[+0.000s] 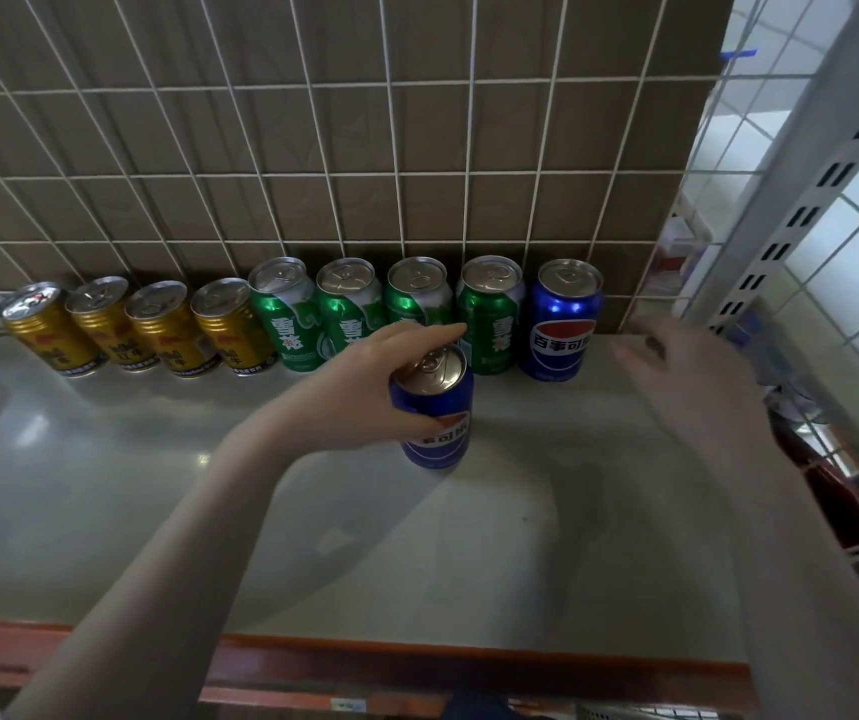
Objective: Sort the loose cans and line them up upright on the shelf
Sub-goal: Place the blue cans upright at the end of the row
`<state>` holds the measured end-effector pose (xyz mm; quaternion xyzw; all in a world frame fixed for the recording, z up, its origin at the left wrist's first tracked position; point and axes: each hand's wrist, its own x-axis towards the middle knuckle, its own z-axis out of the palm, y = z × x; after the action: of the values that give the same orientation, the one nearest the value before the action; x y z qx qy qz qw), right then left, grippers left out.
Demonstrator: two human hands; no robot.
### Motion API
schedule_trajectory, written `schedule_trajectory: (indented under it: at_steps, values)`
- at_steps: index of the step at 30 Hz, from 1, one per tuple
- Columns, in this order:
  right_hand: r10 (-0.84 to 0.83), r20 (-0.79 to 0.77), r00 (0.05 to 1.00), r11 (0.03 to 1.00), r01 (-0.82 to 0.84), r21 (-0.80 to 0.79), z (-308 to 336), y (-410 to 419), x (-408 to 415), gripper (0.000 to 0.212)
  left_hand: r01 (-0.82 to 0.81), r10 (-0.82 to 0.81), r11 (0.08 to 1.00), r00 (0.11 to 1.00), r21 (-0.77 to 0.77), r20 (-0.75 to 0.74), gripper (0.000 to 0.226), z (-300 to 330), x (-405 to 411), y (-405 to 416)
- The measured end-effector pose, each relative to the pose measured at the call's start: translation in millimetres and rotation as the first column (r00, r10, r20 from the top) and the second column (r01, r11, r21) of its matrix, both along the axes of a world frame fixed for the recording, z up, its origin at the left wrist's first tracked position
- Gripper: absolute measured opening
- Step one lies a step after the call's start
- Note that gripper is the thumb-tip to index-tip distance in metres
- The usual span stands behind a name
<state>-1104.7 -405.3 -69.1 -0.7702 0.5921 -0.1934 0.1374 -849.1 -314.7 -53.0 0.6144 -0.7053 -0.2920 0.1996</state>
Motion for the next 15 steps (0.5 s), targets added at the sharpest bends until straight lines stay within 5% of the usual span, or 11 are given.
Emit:
schedule_trajectory:
  at_steps: [5,15]
  values:
    - [-0.049,-0.238,0.970,0.991,0.076,0.107,-47.8,33.6,-21.3,0.041,0.100,-0.100,0.994,0.995,0.034,0.015,0.072,11.3,6.5,-10.8]
    - [-0.105,-0.218,0.970,0.994,0.110,0.008,-65.9,67.0,-54.0,0.028,0.298,-0.294,0.955,0.943,0.001,0.158,0.060,41.7,-33.8,-40.7]
